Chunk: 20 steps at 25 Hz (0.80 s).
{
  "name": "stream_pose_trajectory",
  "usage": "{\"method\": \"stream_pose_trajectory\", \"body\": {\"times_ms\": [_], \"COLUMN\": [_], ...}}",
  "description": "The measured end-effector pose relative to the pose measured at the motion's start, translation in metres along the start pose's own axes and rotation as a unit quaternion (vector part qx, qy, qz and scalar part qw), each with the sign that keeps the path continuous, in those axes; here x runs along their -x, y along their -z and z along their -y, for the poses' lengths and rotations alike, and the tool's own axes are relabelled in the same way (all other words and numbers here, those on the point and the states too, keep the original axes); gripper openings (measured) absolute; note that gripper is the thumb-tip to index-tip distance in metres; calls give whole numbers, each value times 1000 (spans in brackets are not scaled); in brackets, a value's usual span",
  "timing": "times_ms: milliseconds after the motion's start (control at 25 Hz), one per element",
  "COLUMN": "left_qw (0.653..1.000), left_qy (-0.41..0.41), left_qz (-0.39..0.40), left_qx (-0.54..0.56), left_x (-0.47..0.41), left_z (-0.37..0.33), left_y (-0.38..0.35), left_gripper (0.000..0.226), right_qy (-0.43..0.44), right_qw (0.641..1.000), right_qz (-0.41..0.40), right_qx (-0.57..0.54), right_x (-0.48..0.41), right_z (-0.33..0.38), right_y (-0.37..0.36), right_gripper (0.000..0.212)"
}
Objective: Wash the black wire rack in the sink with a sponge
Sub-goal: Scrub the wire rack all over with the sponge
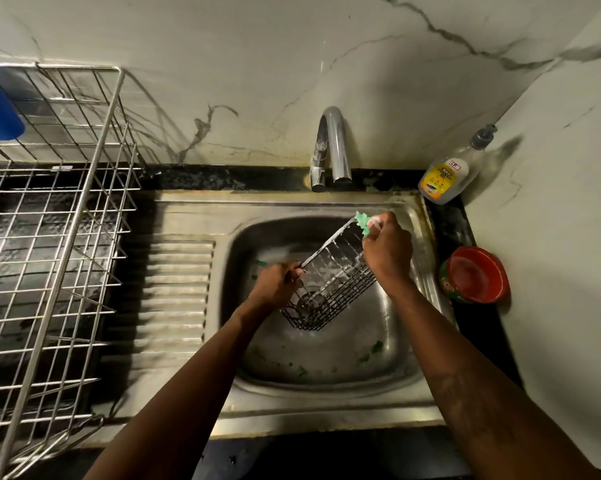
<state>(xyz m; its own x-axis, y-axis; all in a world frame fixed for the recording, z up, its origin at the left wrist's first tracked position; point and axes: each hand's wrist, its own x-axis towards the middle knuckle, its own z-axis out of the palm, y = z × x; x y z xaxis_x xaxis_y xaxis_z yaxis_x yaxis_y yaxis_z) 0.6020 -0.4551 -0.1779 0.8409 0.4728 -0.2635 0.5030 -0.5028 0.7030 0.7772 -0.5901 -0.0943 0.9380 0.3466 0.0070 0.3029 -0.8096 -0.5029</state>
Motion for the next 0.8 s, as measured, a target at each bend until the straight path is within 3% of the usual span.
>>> {"method": "stream_pose_trajectory", "body": {"times_ms": [80,280,400,520,640,800], "left_qw": [1000,968,954,928,925,907], "left_qy": [-1,-16,-11,15,37,41], "left_qz": [-1,-10,-45,-62,-85,-89], "left_qx": [22,249,298,366,369,409], "left_x": [-6,-11,-11,-8,-4,-1], "left_z": [-21,-68,-75,-65,-47,-44], "left_y": [-1,2,6,6,3,10], "left_gripper": [22,25,37,44,51,48], "right_qy": [37,68,128,170,178,209], "right_qw": [999,997,990,984,979,973], "right_qz": [5,36,56,24,-5,90], "right_qx": [-11,-10,10,46,94,32], "right_x": [5,20,33,45,38,46], "right_z": [14,29,36,47,49,38], "right_y": [7,17,15,18,19,-9], "right_gripper": [28,26,22,23,21,28]}}
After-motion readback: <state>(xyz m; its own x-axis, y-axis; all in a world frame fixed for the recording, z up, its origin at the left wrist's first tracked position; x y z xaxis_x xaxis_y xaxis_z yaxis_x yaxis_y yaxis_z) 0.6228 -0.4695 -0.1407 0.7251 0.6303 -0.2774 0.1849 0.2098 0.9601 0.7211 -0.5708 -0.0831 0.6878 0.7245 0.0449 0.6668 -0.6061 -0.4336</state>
